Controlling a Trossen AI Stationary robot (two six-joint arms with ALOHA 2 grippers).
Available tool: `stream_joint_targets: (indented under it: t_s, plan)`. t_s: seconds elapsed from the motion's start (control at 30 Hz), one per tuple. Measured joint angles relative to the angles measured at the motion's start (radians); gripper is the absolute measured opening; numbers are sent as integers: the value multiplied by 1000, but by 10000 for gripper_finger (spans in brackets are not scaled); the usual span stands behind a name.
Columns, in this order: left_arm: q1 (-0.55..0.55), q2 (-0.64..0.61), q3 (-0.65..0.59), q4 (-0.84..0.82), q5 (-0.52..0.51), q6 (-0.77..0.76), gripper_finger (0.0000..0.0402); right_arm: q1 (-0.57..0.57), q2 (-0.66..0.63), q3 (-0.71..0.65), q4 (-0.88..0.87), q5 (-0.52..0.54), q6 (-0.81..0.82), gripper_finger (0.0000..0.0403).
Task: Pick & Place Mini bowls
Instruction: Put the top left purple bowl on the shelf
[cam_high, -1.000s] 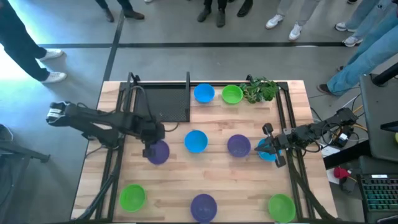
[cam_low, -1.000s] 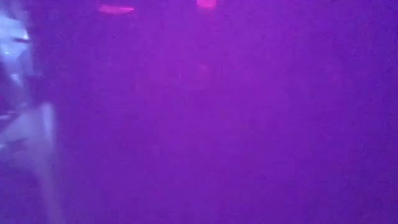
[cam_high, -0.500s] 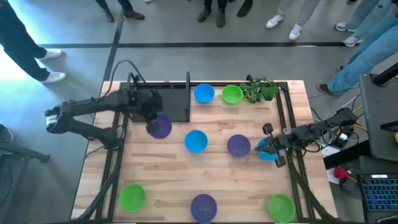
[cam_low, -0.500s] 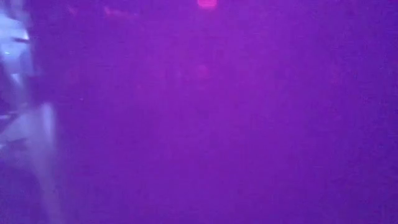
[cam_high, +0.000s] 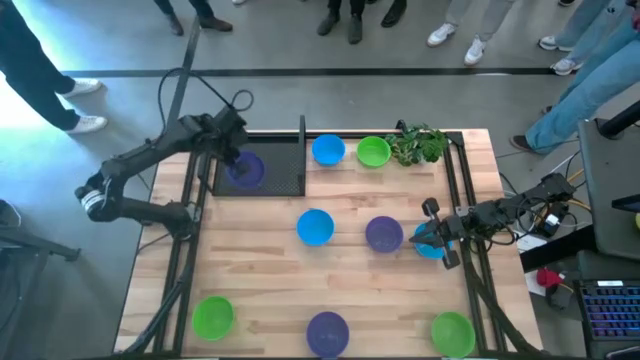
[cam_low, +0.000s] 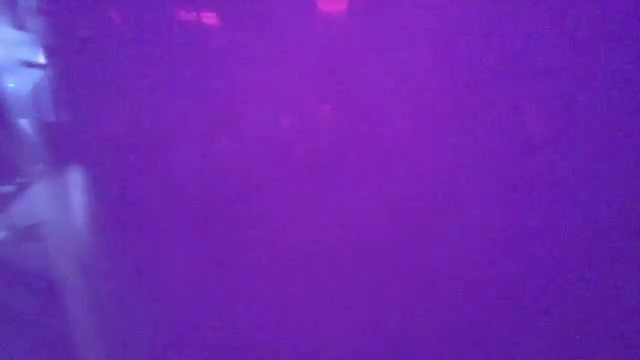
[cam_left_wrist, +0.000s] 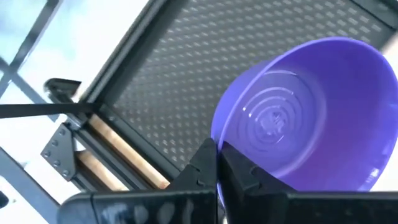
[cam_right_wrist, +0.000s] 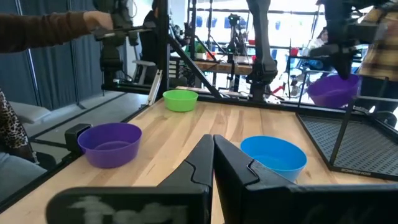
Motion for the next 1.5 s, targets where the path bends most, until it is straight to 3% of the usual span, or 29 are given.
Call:
stream_joint_targets:
  t_s: [0.8,1.1,1.5]
  plan:
    - [246,281,0,187,-17,262,0,0,0,0,0,0,1,8]
    - [321,312,0,194,-18,283,0,0,0,0,-1,0,1,8]
    - [339,312,0,203,-25,281,0,0,0,0,-1,0,2,8]
